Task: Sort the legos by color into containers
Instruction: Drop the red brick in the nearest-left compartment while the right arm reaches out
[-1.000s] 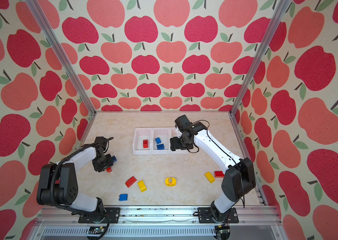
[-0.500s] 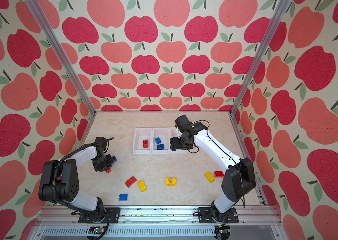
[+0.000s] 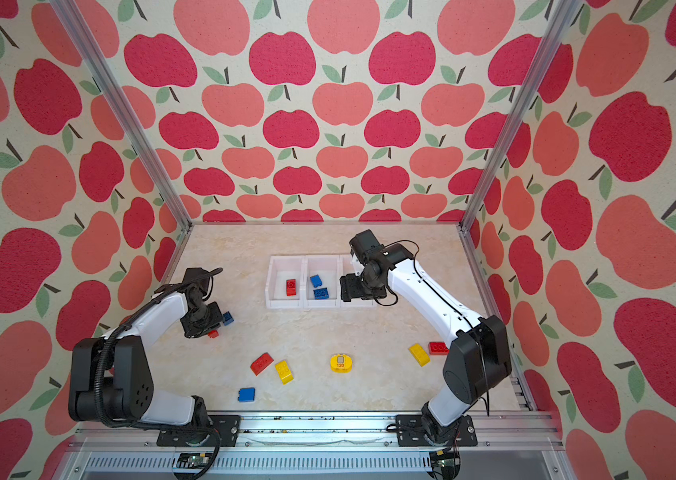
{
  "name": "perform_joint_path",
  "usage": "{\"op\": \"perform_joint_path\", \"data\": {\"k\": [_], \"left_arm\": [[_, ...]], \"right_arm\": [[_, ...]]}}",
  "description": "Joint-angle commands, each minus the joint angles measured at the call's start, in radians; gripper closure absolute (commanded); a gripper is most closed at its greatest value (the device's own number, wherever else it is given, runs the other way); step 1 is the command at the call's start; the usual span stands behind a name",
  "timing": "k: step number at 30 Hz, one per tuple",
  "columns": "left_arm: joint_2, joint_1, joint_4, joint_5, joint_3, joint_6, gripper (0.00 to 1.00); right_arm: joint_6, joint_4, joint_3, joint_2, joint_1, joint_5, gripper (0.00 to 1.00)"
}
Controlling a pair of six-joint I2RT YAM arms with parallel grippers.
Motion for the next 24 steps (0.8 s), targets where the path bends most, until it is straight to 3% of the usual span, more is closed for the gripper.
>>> {"op": "perform_joint_path", "data": {"k": [1, 11, 18, 24], "left_arm": [[-0.051, -0.036, -0.074, -0.045, 0.058, -0.028, 0.81], [-0.038, -0.273, -0.096, -0.110, 0.239, -0.049, 0.82], [0.067, -0.417, -0.076, -0.140, 0.397, -0.021, 0.83], [0.192, -0.483, -0.054, -0.125, 0.521, 0.034, 0.83]], "right_arm": [[0.026, -0.003, -0.025, -0.037, -0.011, -0.007, 0.22], [0.047, 0.008, -0.061, -0.062, -0.014, -0.012, 0.22], [0.059, 0.014, -0.085, -0.086, -0.017, -0.007, 0.22], [0.072, 0.019, -0.109, -0.113, -0.019, 0.000, 0.22]]}}
